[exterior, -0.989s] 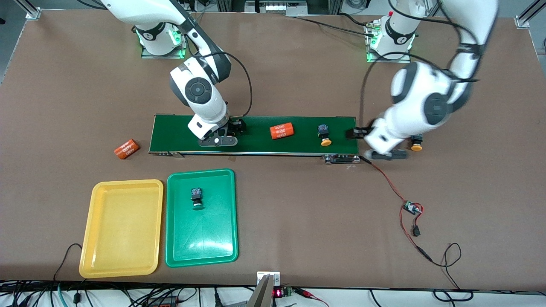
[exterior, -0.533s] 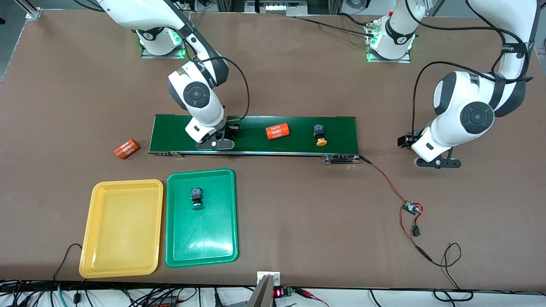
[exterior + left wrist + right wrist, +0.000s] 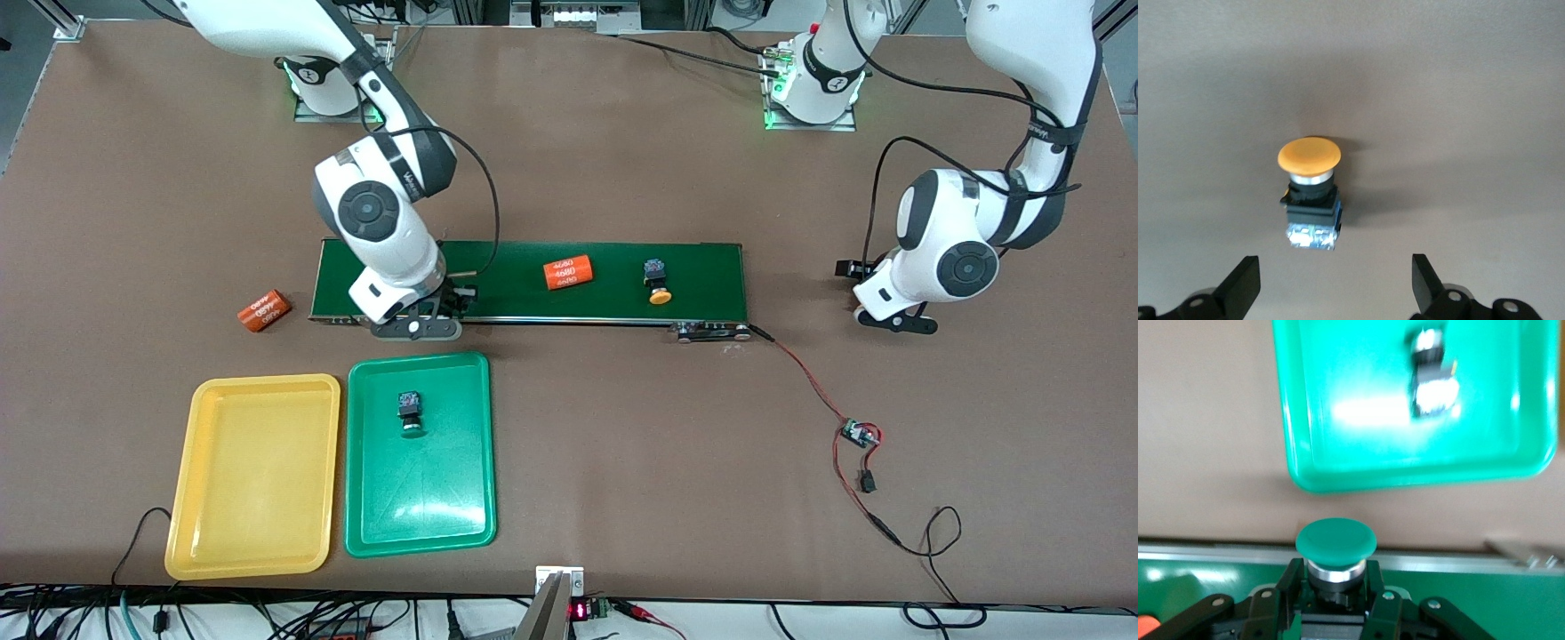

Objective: Sort buttons by color to trays
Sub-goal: 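Carry the green button over the green tray with the right gripper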

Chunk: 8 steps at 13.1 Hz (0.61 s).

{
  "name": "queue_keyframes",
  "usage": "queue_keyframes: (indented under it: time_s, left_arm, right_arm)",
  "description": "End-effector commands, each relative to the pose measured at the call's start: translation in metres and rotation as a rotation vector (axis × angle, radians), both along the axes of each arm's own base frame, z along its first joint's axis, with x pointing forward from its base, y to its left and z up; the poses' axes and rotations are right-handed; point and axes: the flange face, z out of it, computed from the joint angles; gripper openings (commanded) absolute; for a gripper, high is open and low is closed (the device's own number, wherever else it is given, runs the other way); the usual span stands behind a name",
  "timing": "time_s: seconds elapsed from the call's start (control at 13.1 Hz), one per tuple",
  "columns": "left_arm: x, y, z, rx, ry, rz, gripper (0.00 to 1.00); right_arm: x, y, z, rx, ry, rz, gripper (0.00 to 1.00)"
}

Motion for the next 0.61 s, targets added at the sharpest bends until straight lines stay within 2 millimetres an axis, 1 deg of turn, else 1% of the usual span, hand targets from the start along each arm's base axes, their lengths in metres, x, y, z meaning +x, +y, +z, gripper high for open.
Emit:
queue_keyframes:
  time_s: [0.0, 0.15, 0.23, 0.38, 0.53]
  left_arm:
    - [-0.006, 0.012, -0.015, -0.001, -0.077, -0.024, 1.00]
    - [-0.008, 0.017, -0.024, -0.005, -0.092, -0.027, 1.00]
    - [-0.009, 0.018, -0.025, -0.004, -0.089, -0.028, 1.00]
    - [-0.013, 0.018, -0.034, -0.005, -0.070, -0.027, 1.00]
    - [-0.014, 0.018, -0.037, -0.005, -0.066, -0.028, 0.90]
  right_arm:
    - [0.040, -0.012, 0.005, -0.005, -0.041, 0.051, 0.03]
    - [0.069, -0.022, -0.009, -0.005, -0.059, 0.064, 0.04]
    - [0.079, -0.020, -0.022, 0.002, -0.068, 0.062, 0.04]
    - [0.090, -0.013, -0.056, 0.040, -0.117, 0.060, 0.05]
    - [0.094, -0.007, -0.086, 0.064, -0.171, 0.070, 0.07]
